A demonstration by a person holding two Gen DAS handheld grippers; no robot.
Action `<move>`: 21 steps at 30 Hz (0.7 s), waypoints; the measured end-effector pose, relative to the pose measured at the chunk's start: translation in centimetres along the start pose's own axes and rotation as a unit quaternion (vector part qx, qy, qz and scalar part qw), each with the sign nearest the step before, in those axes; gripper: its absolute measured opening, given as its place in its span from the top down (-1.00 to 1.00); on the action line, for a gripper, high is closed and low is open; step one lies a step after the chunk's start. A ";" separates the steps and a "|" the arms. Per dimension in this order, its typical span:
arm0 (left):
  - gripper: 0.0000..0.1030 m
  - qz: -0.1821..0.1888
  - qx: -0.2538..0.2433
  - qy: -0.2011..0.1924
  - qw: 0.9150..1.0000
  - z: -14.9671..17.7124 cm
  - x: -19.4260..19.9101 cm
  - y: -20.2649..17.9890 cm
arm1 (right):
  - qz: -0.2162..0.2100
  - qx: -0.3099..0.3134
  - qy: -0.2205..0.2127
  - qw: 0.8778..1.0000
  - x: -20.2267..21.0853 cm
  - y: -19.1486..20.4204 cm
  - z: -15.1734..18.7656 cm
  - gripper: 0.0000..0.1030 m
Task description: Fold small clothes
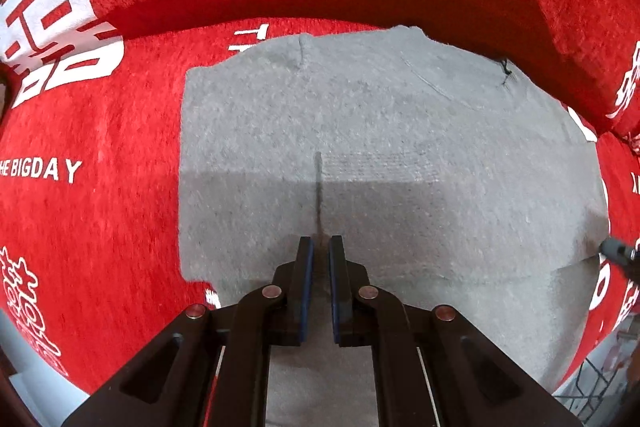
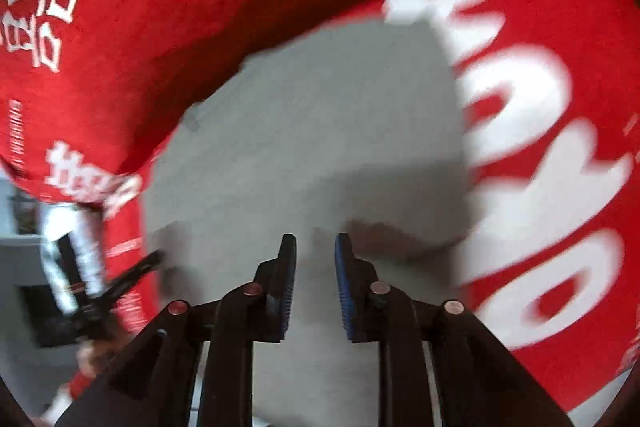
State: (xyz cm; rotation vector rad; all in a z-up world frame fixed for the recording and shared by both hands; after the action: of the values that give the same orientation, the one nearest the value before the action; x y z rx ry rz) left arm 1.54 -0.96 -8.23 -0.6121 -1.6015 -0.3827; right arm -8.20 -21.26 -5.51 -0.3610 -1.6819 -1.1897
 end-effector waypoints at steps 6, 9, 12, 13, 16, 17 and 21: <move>0.83 -0.003 0.012 -0.003 1.000 0.7 0.2 -0.2 | -0.091 -0.081 0.042 0.992 -5.0 2.9 2.4 0.25; 0.83 -0.002 0.012 -0.004 1.000 0.9 0.5 0.0 | -0.094 -0.112 0.043 0.988 -5.6 2.7 3.0 0.25; 0.83 -0.004 0.011 -0.002 1.000 1.1 0.5 0.9 | -0.114 -0.161 0.038 0.980 -6.8 2.4 2.6 0.25; 0.83 -0.003 0.012 -0.001 1.000 1.2 0.6 1.0 | -0.118 -0.168 0.037 0.978 -6.6 2.3 2.6 0.25; 0.83 0.004 0.019 0.005 1.000 1.2 0.5 1.4 | -0.121 -0.174 0.030 0.977 -6.1 1.7 2.3 0.39; 0.83 0.006 0.020 0.007 1.000 1.3 0.5 1.4 | -0.115 -0.170 0.030 0.978 -6.1 1.5 2.2 0.74; 0.83 0.005 0.021 0.007 1.000 1.6 0.5 1.5 | -0.085 -0.138 0.033 0.986 -5.9 1.5 2.7 0.85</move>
State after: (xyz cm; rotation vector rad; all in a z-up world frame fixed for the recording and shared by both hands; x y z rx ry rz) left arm 1.11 1.28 -8.13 -0.5839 -1.5879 -0.3445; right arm -5.96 -16.65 -9.78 -0.3476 -1.5154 -1.5520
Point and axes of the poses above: each gripper's, at about its wrist camera, not at the fingertips, and x roughly against the way its jaws point, y to its left, z to its underside, the point moved 9 cm from there along -x, roughly the way its jaws point, and after that the axes turned 2 degrees about z, right-handed, at the moved point
